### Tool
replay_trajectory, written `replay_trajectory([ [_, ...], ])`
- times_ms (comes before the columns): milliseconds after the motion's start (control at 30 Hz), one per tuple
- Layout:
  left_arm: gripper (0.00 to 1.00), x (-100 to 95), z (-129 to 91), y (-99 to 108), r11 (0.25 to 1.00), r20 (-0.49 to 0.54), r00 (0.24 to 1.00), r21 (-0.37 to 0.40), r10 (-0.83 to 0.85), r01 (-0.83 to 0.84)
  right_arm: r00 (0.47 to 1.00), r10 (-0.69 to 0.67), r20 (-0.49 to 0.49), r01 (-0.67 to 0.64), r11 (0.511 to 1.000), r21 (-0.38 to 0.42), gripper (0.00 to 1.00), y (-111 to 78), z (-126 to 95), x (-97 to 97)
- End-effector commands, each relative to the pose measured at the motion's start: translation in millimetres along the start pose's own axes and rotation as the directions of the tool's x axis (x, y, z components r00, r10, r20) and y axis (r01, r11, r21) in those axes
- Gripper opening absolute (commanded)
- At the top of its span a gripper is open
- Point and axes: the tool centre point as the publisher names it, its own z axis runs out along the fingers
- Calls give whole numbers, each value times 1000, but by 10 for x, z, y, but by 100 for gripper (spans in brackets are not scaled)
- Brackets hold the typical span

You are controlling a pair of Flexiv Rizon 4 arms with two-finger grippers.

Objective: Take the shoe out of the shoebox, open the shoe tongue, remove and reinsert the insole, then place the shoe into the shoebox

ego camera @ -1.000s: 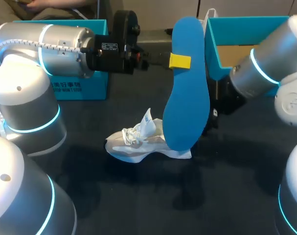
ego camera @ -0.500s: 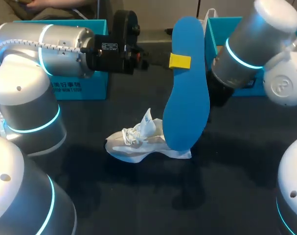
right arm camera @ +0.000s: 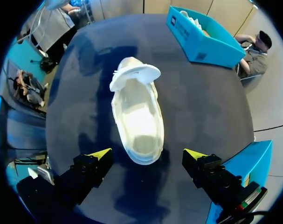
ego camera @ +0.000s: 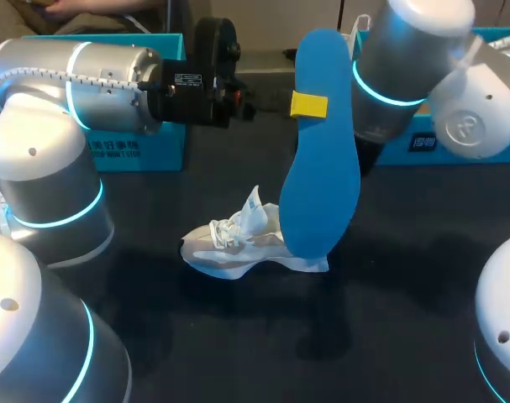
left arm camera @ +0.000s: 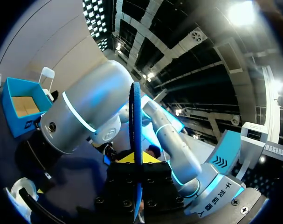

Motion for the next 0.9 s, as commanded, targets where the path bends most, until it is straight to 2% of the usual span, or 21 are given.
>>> replay_trajectory([
  [33,0,-2,8,9,1000,1,1000,1,1,-1,1000,-8,1,8,999,47,100,65,44,16],
  [433,0,-2,8,9,1000,1,1000,1,1,-1,997,-65,-34,66,997,33,100,54,109,60],
  [900,0,-2,8,9,1000,1,1000,1,1,-1,997,-65,-34,66,997,33,100,54,109,60],
])
